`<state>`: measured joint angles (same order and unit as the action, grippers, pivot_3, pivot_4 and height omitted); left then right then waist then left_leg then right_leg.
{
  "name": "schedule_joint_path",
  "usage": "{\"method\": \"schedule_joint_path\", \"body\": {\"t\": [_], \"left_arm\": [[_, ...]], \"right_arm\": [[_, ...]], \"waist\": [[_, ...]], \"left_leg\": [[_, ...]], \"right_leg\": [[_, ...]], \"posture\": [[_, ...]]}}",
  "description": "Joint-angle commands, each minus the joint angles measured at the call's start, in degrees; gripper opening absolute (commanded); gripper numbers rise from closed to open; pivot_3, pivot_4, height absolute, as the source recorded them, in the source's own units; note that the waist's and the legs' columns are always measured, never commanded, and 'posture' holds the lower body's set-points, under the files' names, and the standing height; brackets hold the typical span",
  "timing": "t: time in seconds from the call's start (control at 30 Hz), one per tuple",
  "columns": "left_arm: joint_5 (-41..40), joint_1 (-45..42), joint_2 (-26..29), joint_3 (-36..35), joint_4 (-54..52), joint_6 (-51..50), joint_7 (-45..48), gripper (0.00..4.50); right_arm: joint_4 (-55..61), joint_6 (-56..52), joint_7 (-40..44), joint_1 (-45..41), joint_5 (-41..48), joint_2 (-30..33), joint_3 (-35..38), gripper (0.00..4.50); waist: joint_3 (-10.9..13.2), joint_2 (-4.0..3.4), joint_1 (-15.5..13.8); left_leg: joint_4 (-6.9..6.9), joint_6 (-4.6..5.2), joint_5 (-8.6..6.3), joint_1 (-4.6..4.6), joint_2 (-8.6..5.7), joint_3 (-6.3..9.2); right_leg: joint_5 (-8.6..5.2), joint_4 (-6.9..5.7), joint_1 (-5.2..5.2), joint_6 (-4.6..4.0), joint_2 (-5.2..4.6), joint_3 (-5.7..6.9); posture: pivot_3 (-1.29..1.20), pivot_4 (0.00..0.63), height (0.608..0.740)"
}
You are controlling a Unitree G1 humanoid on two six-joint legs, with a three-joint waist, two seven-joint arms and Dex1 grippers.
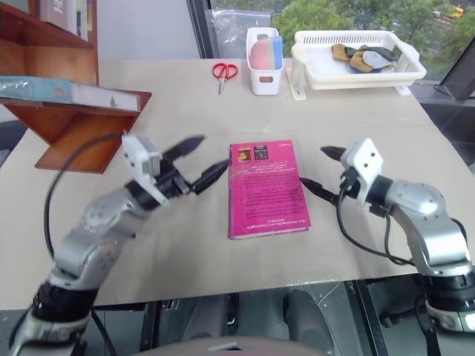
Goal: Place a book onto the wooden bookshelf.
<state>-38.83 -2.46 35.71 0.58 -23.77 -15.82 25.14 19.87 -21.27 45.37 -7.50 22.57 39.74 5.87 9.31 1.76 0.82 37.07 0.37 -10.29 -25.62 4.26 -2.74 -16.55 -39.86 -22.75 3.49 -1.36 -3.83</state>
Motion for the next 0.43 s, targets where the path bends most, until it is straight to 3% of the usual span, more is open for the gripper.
{"method": "schedule_joint_path", "body": {"t": [0.03,0.23,0.43], "left_arm": [[1.55,5.67,1.78,-8.3,-2.39,-0.55,-0.23,4.43],[2.78,16.07,6.02,-20.22,1.73,4.75,12.14,4.43],[3.29,18.81,7.77,-23.31,3.62,3.73,18.36,4.43]], "right_arm": [[5.45,-0.65,-0.95,4.73,0.97,2.44,7.31,4.5],[6.74,-0.43,4.89,14.26,4.28,7.01,17.21,4.5],[7.2,-1.35,6.97,17.06,7.02,8.05,20.47,4.5]], "waist": [[0.0,0.0,-0.06],[-0.05,-0.02,-0.06],[-0.06,0.02,-0.04]], "left_leg": [[-0.01,0.0,0.0,0.02,0.0,0.0],[-0.02,-0.01,-0.01,0.34,-0.04,-0.11],[-0.36,-0.25,-0.16,0.95,-0.04,-0.25]], "right_leg": [[-0.01,0.0,0.02,-0.01,-0.02,0.01],[-0.15,0.13,0.31,-0.25,-0.17,-0.01],[-0.17,0.37,0.73,-0.25,-0.43,-0.04]], "posture": [[0.0,0.15,0.74],[0.0,0.15,0.74],[0.0,0.15,0.74]]}}
